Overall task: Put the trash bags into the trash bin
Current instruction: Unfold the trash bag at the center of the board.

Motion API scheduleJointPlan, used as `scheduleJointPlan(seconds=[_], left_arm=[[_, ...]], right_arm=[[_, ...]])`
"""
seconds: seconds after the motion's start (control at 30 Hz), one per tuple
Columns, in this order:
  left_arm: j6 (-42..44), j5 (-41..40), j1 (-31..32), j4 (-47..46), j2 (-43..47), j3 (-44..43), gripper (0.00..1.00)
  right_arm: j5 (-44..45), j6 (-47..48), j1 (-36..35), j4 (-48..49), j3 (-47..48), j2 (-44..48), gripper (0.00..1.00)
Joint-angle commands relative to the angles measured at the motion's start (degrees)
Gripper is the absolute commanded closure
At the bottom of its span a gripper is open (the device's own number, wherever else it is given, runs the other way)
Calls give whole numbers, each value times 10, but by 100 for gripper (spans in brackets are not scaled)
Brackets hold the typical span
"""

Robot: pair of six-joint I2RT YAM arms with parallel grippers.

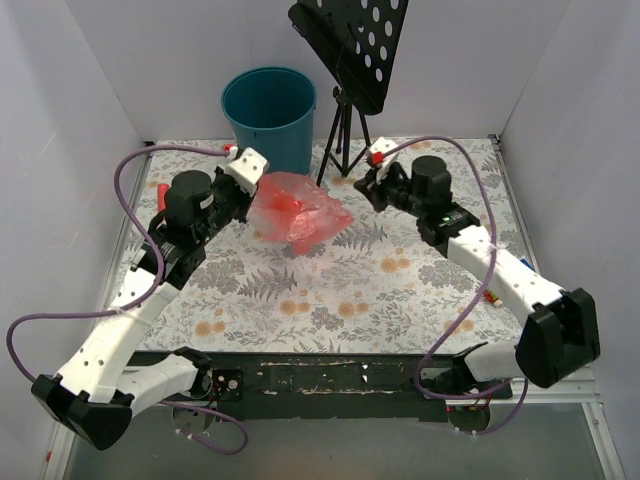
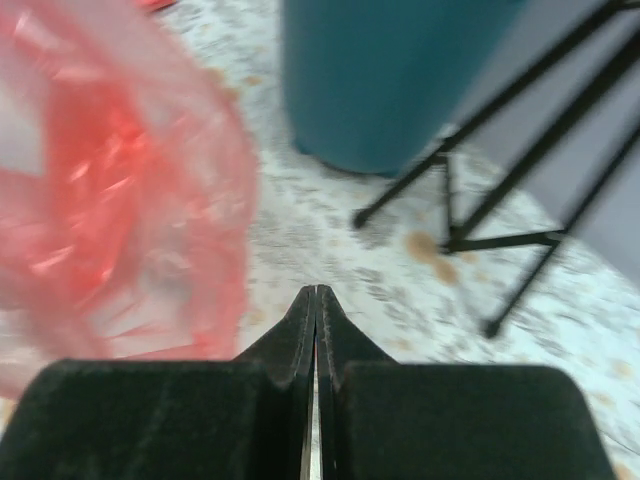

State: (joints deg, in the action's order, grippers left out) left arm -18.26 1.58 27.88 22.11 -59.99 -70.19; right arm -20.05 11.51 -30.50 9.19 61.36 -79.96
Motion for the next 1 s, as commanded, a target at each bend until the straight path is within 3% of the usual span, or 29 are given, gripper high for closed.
scheduleJointPlan(seconds=[0.0, 0.23, 0.27, 0.3, 0.4, 0.43, 0.63, 0.97], left_arm=[[58, -47, 2, 28, 52, 58, 100], [37, -30, 2, 6, 60, 74, 100], [33, -32, 2, -4, 65, 74, 100], [33, -24, 2, -14, 71, 76, 100], [31, 2, 6, -22, 85, 77, 100], [27, 3, 7, -14, 82, 71, 100], [1, -45, 7, -11, 66, 33, 100], [-32, -96, 7, -25, -13, -80, 100]], right_arm=[[90, 56, 25, -29, 18, 84, 99], [-68, 32, 25, -76, 20, 77, 99], [-95, 35, 21, -80, 23, 65, 95], [-111, 40, 16, -87, 25, 54, 71], [-144, 27, -7, -83, 28, 23, 23], [-149, 13, -17, -77, 28, 13, 18], [-141, -24, -94, -25, 16, -12, 15], [-145, -106, -142, 43, 38, -53, 16]])
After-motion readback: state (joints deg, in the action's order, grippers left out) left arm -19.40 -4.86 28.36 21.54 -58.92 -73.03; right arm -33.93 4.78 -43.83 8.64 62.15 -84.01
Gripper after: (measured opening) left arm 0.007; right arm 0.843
